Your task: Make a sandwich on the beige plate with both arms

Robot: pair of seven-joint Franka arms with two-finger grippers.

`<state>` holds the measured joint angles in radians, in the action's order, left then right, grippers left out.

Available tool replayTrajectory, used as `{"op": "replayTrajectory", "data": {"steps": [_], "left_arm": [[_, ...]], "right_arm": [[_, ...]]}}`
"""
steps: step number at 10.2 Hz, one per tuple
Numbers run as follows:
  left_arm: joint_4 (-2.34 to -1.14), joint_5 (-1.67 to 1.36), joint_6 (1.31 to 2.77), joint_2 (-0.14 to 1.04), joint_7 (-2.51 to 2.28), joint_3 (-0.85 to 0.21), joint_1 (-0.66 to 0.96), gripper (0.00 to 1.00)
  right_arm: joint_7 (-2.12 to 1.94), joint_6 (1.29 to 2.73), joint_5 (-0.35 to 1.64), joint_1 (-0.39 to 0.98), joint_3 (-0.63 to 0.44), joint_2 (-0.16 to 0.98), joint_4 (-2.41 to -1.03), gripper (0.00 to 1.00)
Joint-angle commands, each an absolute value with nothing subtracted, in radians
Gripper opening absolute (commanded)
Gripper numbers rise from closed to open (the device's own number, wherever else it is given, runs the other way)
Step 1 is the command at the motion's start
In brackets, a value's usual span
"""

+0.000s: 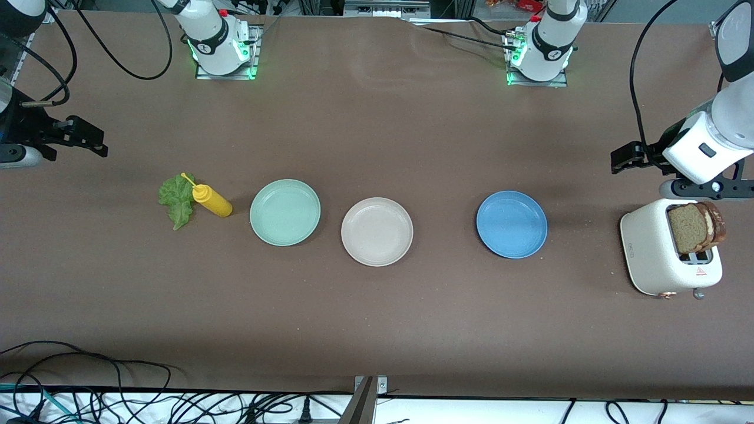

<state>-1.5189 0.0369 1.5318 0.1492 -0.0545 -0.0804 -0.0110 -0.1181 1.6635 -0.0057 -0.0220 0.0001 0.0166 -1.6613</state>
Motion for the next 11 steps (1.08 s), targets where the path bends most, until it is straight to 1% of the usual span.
{"op": "replayTrajectory", "data": {"steps": [1,11], "left_arm": [[-1.508,0.058,1.532,0.155,-0.067,-0.077,0.000,1.00],[-1.508,0.058,1.534,0.156,-0.067,-0.077,0.000,1.00]], "right_arm": [[-0.107,1.646,-0.017,-0.015,0.000,0.023,-1.644,1.00],[-0.120,1.640,-0.018,-0.012,-0.002,0.028,-1.641,1.00]]}}
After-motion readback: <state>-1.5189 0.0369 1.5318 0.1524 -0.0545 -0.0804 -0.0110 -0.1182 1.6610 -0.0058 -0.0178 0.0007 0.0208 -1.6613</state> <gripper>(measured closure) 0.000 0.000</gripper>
